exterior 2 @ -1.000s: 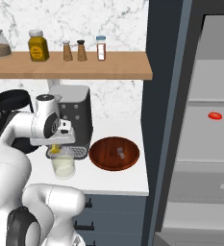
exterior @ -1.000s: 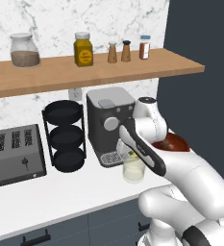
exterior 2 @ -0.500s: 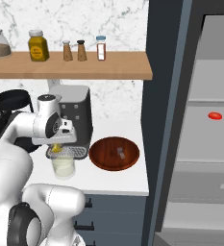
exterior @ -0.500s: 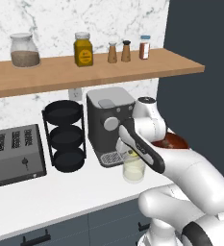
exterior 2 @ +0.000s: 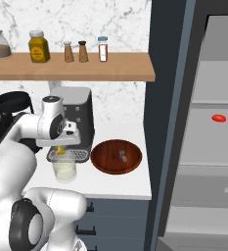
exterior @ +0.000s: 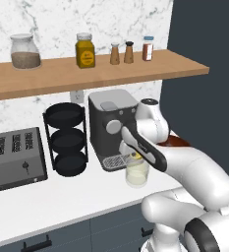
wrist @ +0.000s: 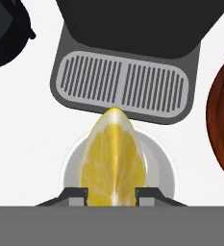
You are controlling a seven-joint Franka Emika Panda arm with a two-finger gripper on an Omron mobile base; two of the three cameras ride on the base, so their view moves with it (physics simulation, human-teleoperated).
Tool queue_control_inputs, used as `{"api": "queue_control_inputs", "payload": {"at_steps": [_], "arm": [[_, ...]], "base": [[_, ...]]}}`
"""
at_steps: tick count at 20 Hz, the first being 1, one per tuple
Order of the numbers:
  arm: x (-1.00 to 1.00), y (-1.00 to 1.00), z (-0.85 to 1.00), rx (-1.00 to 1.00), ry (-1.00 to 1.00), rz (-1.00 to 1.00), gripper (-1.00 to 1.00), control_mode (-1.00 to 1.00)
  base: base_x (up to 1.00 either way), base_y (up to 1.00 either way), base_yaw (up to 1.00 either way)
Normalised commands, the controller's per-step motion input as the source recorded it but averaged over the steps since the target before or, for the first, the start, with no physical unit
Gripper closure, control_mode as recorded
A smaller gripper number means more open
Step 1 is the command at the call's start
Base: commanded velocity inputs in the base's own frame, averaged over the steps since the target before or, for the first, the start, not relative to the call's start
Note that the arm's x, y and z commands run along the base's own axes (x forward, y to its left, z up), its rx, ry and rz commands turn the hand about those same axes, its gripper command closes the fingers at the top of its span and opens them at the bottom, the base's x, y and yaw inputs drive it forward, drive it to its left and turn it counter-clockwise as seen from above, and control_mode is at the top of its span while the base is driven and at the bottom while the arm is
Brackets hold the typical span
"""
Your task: Grab a lemon wedge from the fridge and one ice cube from the ice bowl, and put them in the glass of lemonade.
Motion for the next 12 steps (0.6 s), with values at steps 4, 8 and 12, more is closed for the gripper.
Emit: {"api": "queue_control_inputs", "payload": {"at_steps": [4, 8, 12], "arm": [[0.00, 0.00, 0.00, 0.00, 0.00, 0.00, 1.00, -1.00], [0.00, 0.00, 0.00, 0.00, 0.00, 0.00, -1.00, -1.00], [0.00, 0.00, 0.00, 0.00, 0.00, 0.00, -1.00, -1.00]], "base": [[0.00, 0.00, 0.00], [0.00, 0.00, 0.00], [0.00, 0.00, 0.00]]}}
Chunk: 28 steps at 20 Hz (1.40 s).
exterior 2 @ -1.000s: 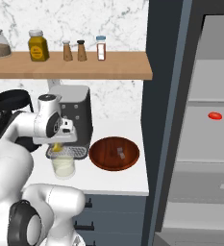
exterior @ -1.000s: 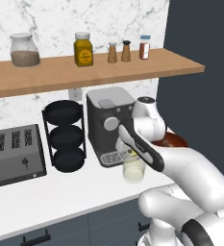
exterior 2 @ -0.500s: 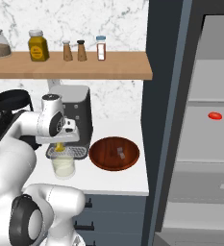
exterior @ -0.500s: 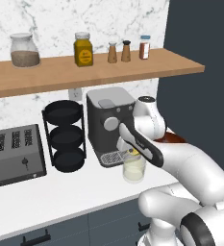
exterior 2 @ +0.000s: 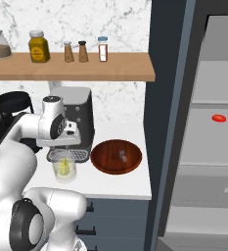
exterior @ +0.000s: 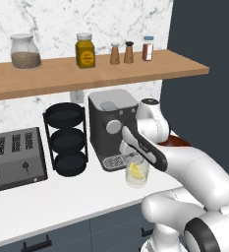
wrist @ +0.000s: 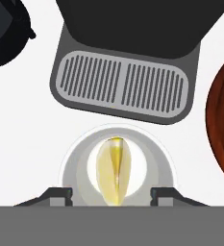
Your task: Grab a lemon wedge from the fridge and one ice cube from the ice bowl, and put them in the glass of lemonade.
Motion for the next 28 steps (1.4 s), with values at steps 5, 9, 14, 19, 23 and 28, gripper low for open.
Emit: {"api": "queue_control_inputs", "payload": {"at_steps": [5, 9, 14, 19, 23, 28], "arm": [[0.00, 0.00, 0.00, 0.00, 0.00, 0.00, -1.00, -1.00], [0.00, -0.02, 0.00, 0.00, -0.02, 0.00, -1.00, -1.00], [0.00, 0.00, 0.05, 0.00, -0.03, 0.00, -1.00, -1.00], [-0.04, -0.12, 0.01, 0.00, -0.04, -0.04, -1.00, -1.00], [0.00, -0.61, 0.00, 0.03, -0.02, -0.02, -1.00, -1.00], [0.04, -0.99, 0.00, 0.07, -0.02, 0.00, -1.00, -1.00]], "base": [[0.00, 0.00, 0.00], [0.00, 0.00, 0.00], [0.00, 0.00, 0.00], [0.00, 0.00, 0.00], [0.00, 0.00, 0.00], [0.00, 0.00, 0.00]]}}
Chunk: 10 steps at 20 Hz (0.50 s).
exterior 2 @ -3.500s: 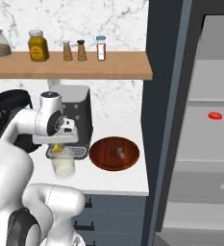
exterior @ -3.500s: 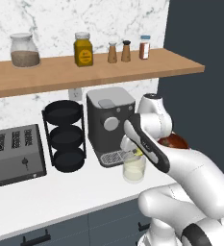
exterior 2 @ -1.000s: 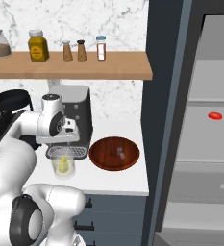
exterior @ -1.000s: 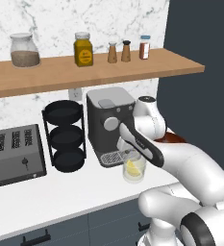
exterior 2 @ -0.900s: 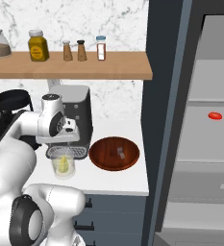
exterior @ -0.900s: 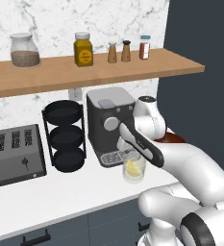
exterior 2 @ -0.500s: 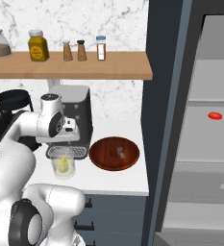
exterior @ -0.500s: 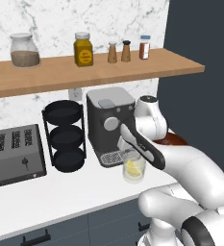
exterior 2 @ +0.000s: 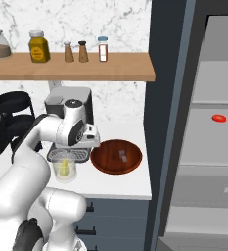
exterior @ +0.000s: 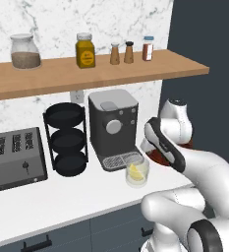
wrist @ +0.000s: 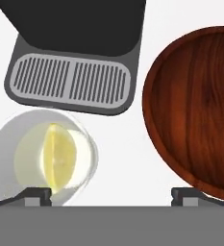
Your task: Grab a lemon wedge from the fridge and one ice cube from the ice bowl, and put them in the glass of lemonade.
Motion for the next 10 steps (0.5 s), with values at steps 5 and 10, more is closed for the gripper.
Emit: {"api": "queue_control_inputs", "payload": {"at_steps": [5, 10], "arm": [[0.53, -1.00, 0.06, 0.02, 0.05, 0.00, -1.00, -1.00], [0.97, -0.49, 0.37, -0.10, 0.26, 0.03, -1.00, -1.00]], "base": [[0.00, 0.00, 0.00], [0.00, 0.00, 0.00]]}}
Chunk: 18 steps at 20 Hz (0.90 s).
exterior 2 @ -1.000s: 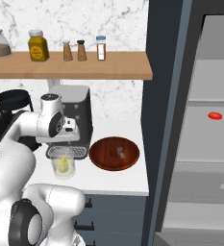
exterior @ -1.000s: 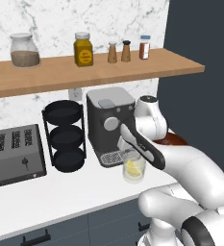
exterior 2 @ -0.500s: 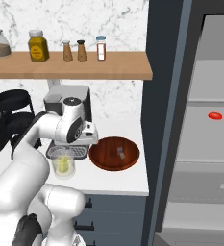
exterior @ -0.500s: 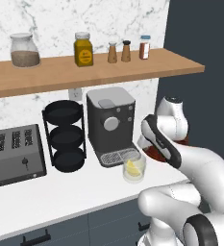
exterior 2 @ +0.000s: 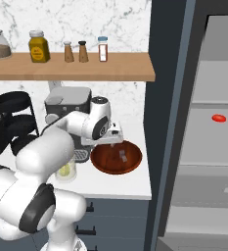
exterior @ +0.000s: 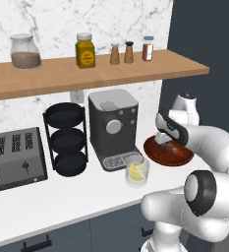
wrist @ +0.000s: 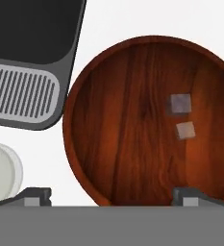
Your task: Grab a lemon wedge from the fridge and one ice cube from the ice bowl, and put them in the glass of lemonade.
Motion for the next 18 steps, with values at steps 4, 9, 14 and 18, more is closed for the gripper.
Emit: {"api": "queue_control_inputs", "payload": {"at_steps": [4, 9, 14, 18], "arm": [[0.52, 0.00, 0.02, -0.01, 0.17, 0.01, -1.00, -1.00], [0.26, -0.08, -0.64, 0.03, 0.04, 0.00, -1.00, -1.00], [0.20, -0.26, -0.89, 0.06, 0.00, 0.00, -1.00, -1.00], [0.07, -0.49, -0.72, 0.06, 0.00, 0.00, -1.00, -1.00]], "base": [[0.00, 0.00, 0.00], [0.00, 0.00, 0.00], [0.00, 0.00, 0.00], [0.00, 0.00, 0.00]]}}
